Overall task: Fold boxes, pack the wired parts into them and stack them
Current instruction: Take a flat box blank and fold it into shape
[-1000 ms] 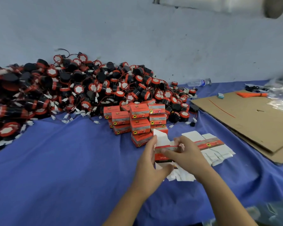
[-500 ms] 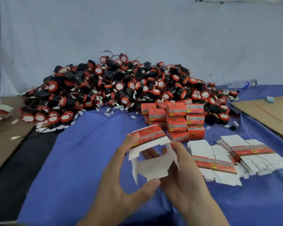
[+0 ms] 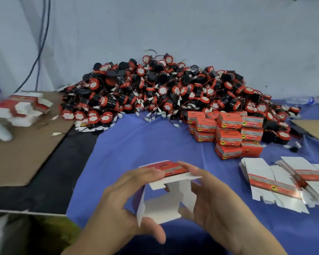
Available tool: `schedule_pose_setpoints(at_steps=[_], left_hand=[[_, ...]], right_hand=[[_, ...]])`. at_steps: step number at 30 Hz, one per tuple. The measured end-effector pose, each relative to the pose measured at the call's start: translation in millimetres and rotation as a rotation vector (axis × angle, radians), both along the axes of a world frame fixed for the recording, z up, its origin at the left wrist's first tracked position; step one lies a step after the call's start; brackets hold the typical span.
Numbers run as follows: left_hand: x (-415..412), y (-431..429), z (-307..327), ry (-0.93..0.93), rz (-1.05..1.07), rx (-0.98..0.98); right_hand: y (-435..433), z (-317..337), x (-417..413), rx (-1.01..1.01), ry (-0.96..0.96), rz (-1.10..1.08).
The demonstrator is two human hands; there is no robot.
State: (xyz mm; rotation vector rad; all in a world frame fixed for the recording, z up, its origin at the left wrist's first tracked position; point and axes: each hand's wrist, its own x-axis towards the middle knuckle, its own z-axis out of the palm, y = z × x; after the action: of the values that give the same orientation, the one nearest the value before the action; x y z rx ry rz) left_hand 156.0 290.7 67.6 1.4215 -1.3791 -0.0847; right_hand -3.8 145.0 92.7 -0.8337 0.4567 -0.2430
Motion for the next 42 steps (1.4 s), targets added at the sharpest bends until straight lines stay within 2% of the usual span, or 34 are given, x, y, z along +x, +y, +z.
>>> schedule_pose_setpoints(at_steps=[4, 7, 14, 16, 18, 20, 22, 27, 29, 30, 32, 33, 34, 35, 38, 42], left_hand=[[0, 14, 1, 0.112, 0.021, -0.046], [-6, 18, -1, 0.393, 0.019, -0.036], [-22, 21, -2, 0.283, 0.218, 0.053], [-24, 20, -7, 0.264, 0.217, 0.097], [-21, 19, -13, 0.223, 0.125, 0.155], [-16, 19, -15, 0.308, 0.047, 0.216], [-14, 21, -15, 0.403, 0.012, 0.191], [-24, 17, -15, 0.511, 0.053, 0.064], [-25, 15, -15, 0.600, 0.062, 0.040], [-24, 16, -15, 0.638, 0.066, 0.049], [-19, 19, -15, 0.727, 0.084, 0.052], [-16, 21, -16, 0.774, 0.087, 0.042], [-14, 22, -16, 0.805, 0.084, 0.035], [-14, 22, -16, 0.800, 0.076, 0.033], [-18, 19, -15, 0.687, 0.087, 0.001], [-24, 18, -11, 0.505, 0.087, -0.052]], right_hand=[[10, 1, 3, -0.108, -0.033, 0.129], [19, 4, 10, -0.226, 0.023, 0.148], [36, 1, 19, -0.535, 0.176, 0.042], [39, -3, 20, -0.669, 0.242, 0.019], [39, -5, 20, -0.778, 0.296, -0.017], [35, -5, 17, -0.799, 0.323, -0.036], [34, -3, 14, -0.829, 0.333, -0.025], [42, -1, 11, -1.116, 0.338, 0.004], [41, 1, 7, -1.087, 0.300, 0.062], [38, 3, 5, -0.934, 0.258, 0.103], [31, 9, -3, -0.456, 0.119, 0.169], [28, 11, -7, -0.322, 0.026, 0.176], [25, 9, -9, -0.315, -0.033, 0.178], [24, 5, -10, -0.390, -0.044, 0.168], [32, -11, -2, -0.746, 0.018, 0.018], [44, -25, 6, -0.876, 0.011, -0.142]])
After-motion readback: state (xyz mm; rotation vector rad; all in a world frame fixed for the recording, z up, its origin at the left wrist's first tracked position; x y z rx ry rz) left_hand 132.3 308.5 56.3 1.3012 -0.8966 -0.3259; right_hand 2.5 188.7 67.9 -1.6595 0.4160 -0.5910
